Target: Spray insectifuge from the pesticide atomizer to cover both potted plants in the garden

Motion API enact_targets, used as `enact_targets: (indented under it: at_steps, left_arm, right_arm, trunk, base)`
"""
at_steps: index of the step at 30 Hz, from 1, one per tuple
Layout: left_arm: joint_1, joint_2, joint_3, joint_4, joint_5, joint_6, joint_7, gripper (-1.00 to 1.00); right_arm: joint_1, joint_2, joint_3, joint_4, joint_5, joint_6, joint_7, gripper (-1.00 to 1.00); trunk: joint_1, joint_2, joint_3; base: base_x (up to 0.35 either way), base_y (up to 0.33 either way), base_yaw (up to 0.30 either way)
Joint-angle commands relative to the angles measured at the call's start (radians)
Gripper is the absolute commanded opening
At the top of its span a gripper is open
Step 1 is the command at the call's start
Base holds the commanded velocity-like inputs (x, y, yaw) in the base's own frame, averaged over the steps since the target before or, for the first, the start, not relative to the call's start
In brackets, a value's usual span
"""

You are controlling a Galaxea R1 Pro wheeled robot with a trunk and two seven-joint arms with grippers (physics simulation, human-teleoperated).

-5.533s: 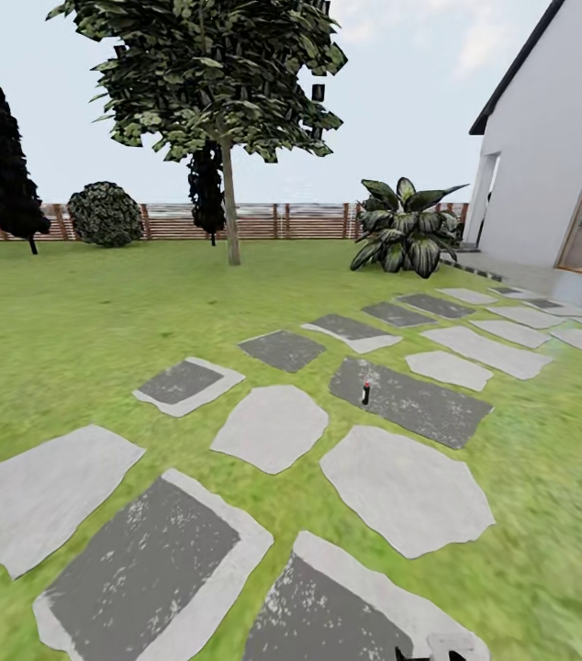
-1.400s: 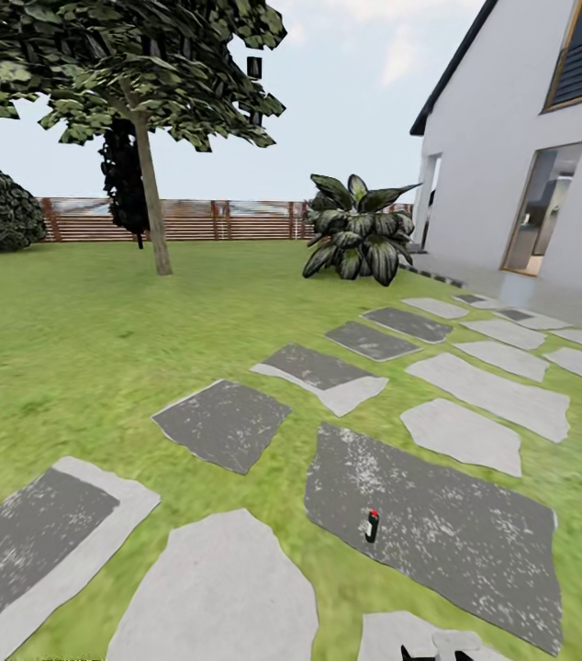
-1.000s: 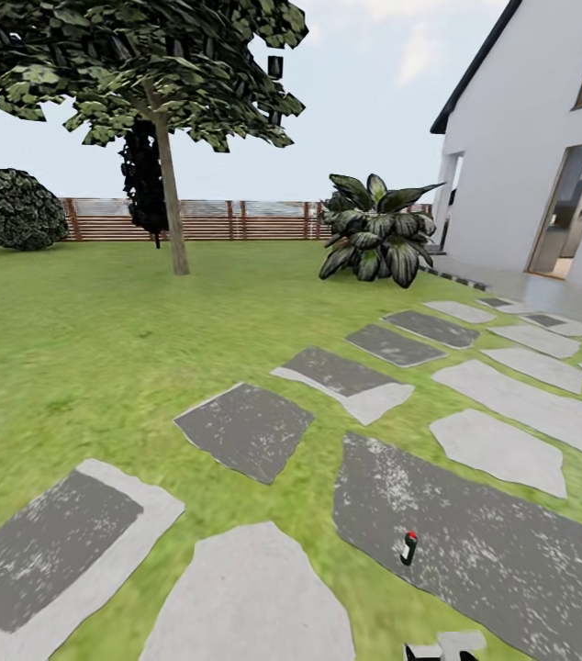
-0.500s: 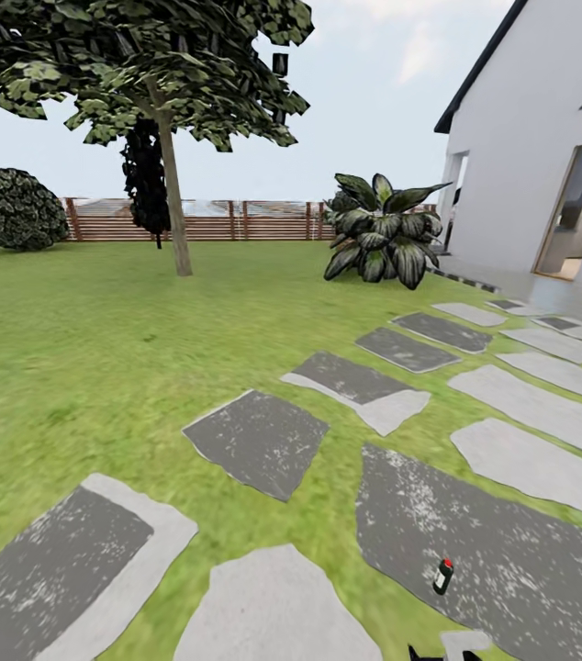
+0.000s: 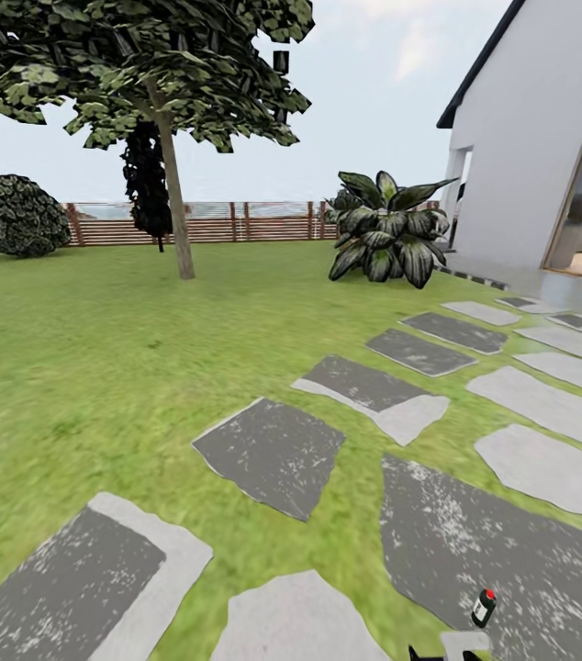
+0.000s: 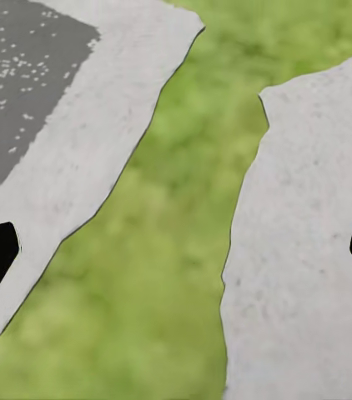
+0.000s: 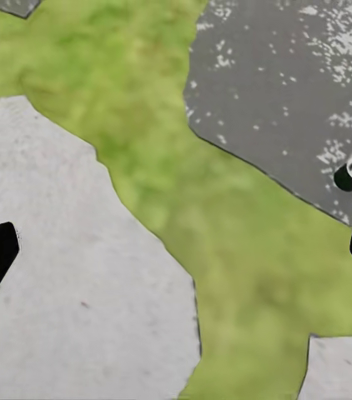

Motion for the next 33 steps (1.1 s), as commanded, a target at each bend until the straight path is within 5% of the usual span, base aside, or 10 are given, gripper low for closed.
enact_targets:
  at_steps: [1,19,33]
  left_arm:
    - [-0.001,0.0,0.0,0.001,0.001,-0.003,0.0,1.0]
    - [-0.001,0.0,0.0,0.001,0.001,-0.003,0.0,1.0]
    - [-0.001,0.0,0.0,0.001,0.001,-0.003,0.0,1.0]
  right_arm:
    - [-0.001,0.0,0.0,0.001,0.001,-0.004,0.0,1.0]
    - [-0.001,0.0,0.0,0.001,0.001,-0.002,0.0,1.0]
    - [-0.001,0.001,0.0,0.002,0.001,-0.002,0.0,1.0]
  trunk:
    - [0.0,0.0,-0.001]
    - [0.0,0.0,-0.001]
    - [0.0,0.0,-0.001]
  base:
    - [0.244,0.216,0.0]
    - [0.272,0.179,-0.008]
    - [0.282,0.167,-0.23]
